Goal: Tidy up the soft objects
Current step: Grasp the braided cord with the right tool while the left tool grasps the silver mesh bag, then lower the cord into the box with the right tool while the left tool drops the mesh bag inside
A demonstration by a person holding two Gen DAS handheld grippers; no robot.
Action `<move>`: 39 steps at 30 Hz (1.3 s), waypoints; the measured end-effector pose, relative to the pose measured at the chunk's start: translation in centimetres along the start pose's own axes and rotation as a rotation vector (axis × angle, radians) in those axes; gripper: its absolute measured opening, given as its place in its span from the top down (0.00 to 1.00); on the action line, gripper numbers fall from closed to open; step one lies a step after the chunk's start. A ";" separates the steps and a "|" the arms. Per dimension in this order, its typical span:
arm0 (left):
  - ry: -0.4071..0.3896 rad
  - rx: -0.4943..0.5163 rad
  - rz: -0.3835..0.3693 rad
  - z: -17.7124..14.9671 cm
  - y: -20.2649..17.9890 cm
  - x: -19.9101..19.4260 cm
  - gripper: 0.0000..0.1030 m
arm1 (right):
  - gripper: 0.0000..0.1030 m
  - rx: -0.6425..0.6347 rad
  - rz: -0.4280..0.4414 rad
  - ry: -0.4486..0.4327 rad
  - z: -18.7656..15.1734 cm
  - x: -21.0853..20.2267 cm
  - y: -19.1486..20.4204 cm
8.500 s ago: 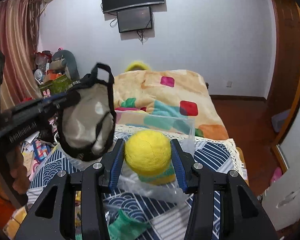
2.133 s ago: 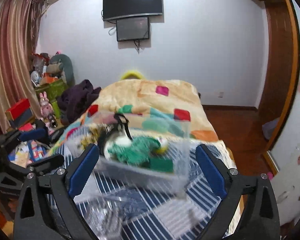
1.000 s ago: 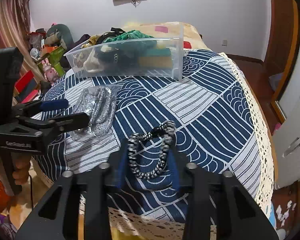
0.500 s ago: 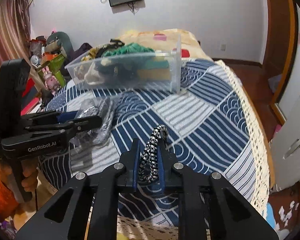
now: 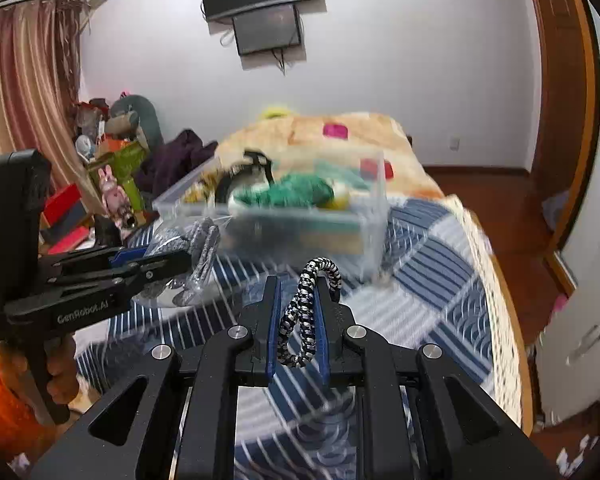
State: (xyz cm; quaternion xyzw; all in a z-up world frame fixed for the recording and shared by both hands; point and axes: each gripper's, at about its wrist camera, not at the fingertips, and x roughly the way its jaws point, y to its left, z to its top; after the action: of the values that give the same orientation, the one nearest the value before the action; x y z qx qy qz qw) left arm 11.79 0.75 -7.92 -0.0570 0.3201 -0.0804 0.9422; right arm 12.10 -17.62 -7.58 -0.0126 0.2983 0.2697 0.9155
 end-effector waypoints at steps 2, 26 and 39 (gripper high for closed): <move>-0.023 -0.004 0.004 1.0 0.4 -0.2 0.73 | 0.86 -0.006 0.002 -0.027 0.9 0.1 0.1; -0.022 -0.005 0.098 6.2 1.9 8.2 0.72 | 0.86 -0.062 -0.018 -0.010 6.9 8.4 -1.6; -0.006 0.040 0.138 4.5 0.6 6.7 0.33 | 0.55 -0.088 -0.046 0.081 5.9 9.0 -1.6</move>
State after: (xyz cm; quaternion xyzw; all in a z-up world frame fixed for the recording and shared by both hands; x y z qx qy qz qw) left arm 19.88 0.36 -8.48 -0.0160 0.3189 -0.0215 0.9474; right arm 22.19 -13.55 -7.92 -0.0704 0.3225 0.2608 0.9072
